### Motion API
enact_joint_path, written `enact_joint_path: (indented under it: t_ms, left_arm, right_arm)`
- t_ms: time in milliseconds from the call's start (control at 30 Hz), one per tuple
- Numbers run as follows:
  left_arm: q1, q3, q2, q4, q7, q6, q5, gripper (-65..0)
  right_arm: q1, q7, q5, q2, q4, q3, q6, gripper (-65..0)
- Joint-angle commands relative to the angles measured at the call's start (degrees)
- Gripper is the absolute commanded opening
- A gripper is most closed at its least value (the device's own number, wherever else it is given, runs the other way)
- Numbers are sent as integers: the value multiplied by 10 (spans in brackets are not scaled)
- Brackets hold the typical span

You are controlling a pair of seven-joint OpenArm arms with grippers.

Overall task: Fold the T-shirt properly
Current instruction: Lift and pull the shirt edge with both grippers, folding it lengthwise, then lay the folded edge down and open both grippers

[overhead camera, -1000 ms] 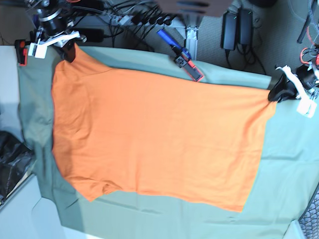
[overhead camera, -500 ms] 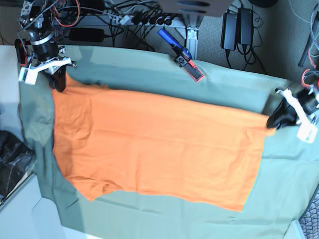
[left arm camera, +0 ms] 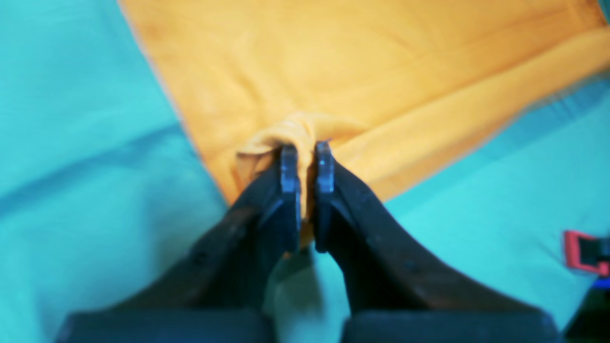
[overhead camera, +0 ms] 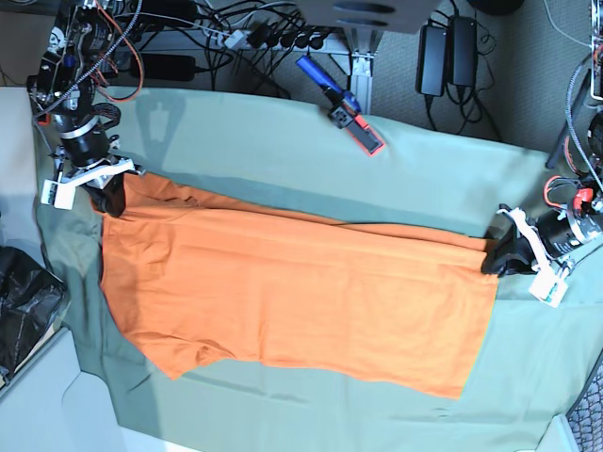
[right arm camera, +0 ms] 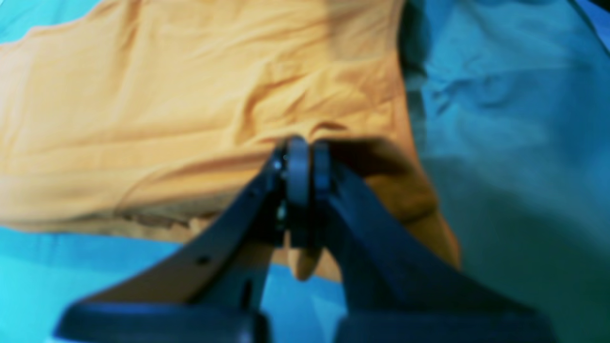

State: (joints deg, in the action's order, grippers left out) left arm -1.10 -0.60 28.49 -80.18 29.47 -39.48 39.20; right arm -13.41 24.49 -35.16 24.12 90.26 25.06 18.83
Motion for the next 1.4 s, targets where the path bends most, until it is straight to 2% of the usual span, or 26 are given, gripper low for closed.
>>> enact_joint_path:
  t_ms: [0, 300, 467, 500, 533, 600, 633, 667, 800, 1000, 1167, 1233, 1367]
  left_arm:
    - [20, -4, 9, 7, -14, -5, 8, -650]
    - [75, 12, 9, 103, -30, -5, 8, -642]
    - [77, 18, 9, 106, -38, -5, 7, -333]
    - [77, 18, 9, 106, -37, -5, 7, -288]
    - [77, 18, 9, 106, -35, -5, 8, -270]
    - [78, 18, 9, 106, -35, -5, 8, -271]
    - [78, 17, 9, 106, -28, -5, 8, -271]
    - [78, 16, 9, 106, -18, -5, 9, -271]
    - [76, -15, 9, 105, 30, -5, 52, -271]
    - [74, -96, 11, 105, 76, -5, 122, -271]
    - [52, -99, 10, 105, 80, -5, 148, -271]
    - [38, -99, 9, 105, 71, -5, 150, -271]
    - [26, -99, -3, 105, 63, -5, 154, -271]
  right_arm:
    - [17, -17, -1, 11, -2, 0, 5, -650]
    - [102, -20, 17, 11, -94, -46, 11, -650]
    - [118, -32, 57, -8, -124, -63, 10, -650]
    - [118, -35, 61, -14, -125, -63, 10, -627]
    - [118, -37, 71, -20, -125, -63, 10, -511]
    - [118, -37, 89, -31, -125, -63, 10, -292]
    - [118, -37, 88, -34, -125, -63, 10, -228]
    - [118, -37, 88, -37, -125, -63, 9, -209]
    - [118, -24, 74, -42, -119, -40, 10, -211]
    - [118, 25, 37, -42, -100, 58, 10, -211]
    - [110, 57, 21, -41, -100, 136, 9, -211]
    - [98, 58, 9, -41, -100, 148, 8, -211]
    - [77, 61, -5, -43, -110, 146, -16, -211]
